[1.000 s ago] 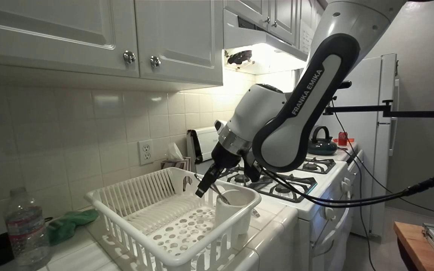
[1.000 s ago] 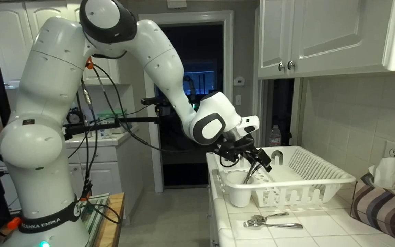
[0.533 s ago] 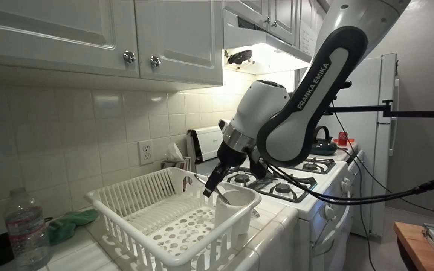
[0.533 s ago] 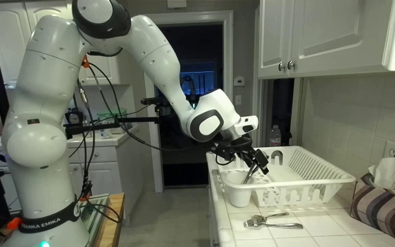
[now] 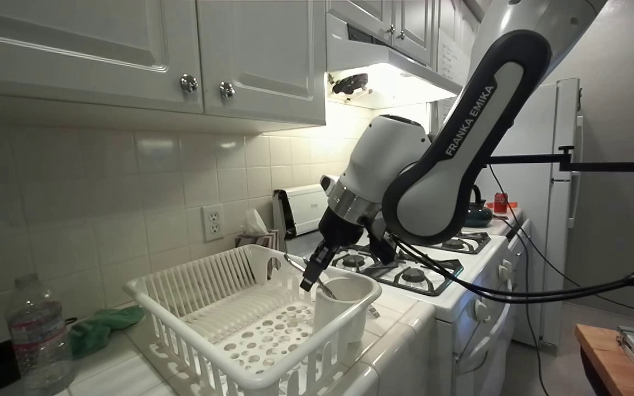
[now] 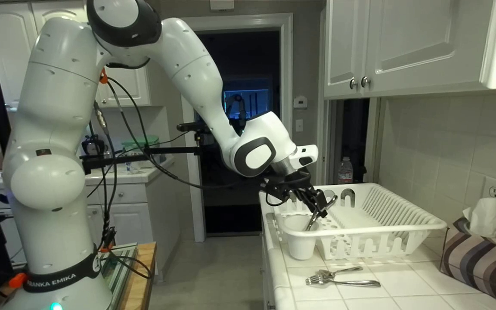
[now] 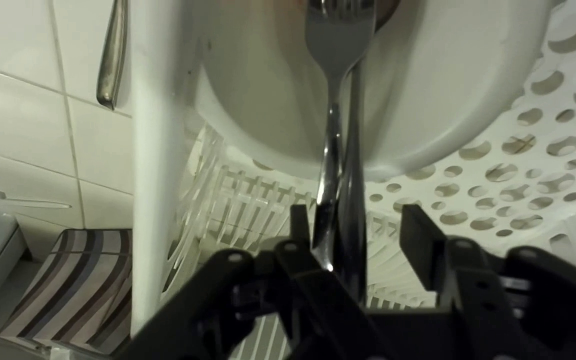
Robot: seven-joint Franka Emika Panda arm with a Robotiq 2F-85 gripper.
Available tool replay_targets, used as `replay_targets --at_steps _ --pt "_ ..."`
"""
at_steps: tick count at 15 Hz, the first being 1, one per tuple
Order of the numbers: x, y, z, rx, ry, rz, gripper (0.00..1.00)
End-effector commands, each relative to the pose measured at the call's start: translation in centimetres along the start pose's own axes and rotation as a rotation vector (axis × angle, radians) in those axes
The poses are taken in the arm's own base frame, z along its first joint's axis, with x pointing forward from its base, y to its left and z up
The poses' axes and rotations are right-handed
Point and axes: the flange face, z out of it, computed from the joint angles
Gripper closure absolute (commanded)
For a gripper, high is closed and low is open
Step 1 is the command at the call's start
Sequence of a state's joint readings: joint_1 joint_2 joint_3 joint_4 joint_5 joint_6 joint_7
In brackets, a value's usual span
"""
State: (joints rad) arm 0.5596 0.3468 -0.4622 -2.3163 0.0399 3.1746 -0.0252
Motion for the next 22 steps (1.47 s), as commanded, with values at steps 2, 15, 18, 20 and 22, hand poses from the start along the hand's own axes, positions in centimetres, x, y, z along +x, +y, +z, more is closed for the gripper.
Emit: replay_targets --at_steps 2,15,18,20,22 --pt "-0.5 -0.3 -0.2 0.003 0.016 0.016 0.80" --pt "-0.2 0.1 -0.2 -0.002 -0.004 0.029 0.96" --pt "-0.1 0.4 -0.6 -0.002 -0.003 0.042 0.96" --pt "0.3 0.6 -1.4 0.005 0.004 0.060 0.96" --pt "0.8 0.9 -2.3 0.012 0.019 0.080 0.96"
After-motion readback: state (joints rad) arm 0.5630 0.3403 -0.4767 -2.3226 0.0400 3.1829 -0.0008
